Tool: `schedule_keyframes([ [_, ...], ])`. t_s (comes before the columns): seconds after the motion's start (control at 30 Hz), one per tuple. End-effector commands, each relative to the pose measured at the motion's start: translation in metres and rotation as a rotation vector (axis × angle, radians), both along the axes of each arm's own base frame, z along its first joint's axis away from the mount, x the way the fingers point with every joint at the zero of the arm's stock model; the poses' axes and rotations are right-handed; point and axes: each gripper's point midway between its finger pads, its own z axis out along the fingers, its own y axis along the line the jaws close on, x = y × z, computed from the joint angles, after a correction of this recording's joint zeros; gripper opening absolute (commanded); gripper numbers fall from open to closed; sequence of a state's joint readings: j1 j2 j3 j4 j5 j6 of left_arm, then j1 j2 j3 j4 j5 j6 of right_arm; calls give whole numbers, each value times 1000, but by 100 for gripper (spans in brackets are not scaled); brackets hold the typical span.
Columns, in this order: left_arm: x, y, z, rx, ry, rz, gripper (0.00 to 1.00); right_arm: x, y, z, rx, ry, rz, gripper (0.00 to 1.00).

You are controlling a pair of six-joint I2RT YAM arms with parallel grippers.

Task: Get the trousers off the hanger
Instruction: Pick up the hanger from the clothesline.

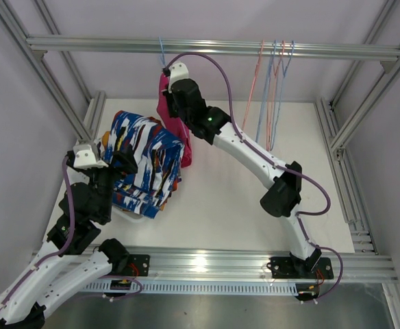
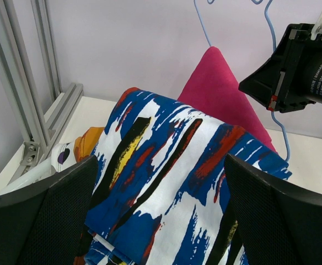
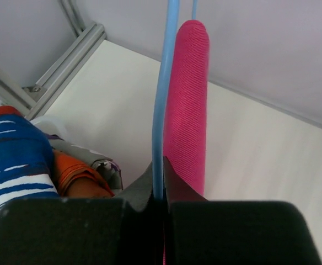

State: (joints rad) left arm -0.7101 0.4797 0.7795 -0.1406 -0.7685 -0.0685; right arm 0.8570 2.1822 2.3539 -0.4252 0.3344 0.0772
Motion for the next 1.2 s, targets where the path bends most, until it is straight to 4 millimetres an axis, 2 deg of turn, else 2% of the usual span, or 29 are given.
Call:
schedule_keyframes([
  [0.0,3,-5,1,8,-7,-20,99,-7,-22,54,64,-93,-92,0],
  [0.07,3,-5,1,7,-8,-22,99,-6,-32,46,35,-101,-153,0],
  [0.13,3,-6,1,7,-8,-28,99,-13,-43,59,53,-123,-185,0],
  [0.17,3,-6,0,8,-7,-28,99,-13,-50,51,36,-115,-212,0],
  [0.23,3,-7,2,8,-10,-31,100,-20,-61,66,72,-131,-230,0],
  [0.27,3,-7,2,10,-7,-31,99,-21,-67,59,60,-124,-252,0],
  [0.3,4,-8,0,13,-4,-32,99,-23,-71,61,65,-125,-259,0],
  [0.33,4,-8,1,12,-5,-31,99,-28,-77,73,93,-141,-264,0],
  [0.4,4,-8,0,13,-4,-32,99,-31,-85,71,94,-142,-285,0],
  [0.47,4,-9,0,17,-2,-35,99,-35,-98,81,114,-154,-320,0],
  [0.73,5,-15,-2,25,5,-60,99,-44,-138,87,141,-164,-450,0],
  [0.9,-2,-52,2,53,-46,-266,99,-54,-154,89,199,-142,-478,0],
  [1.0,-2,-72,-5,85,-37,-345,100,-59,-157,86,215,-130,-478,0],
  [1.17,1,-92,-17,130,2,-397,99,-62,-162,81,223,-118,-486,0],
])
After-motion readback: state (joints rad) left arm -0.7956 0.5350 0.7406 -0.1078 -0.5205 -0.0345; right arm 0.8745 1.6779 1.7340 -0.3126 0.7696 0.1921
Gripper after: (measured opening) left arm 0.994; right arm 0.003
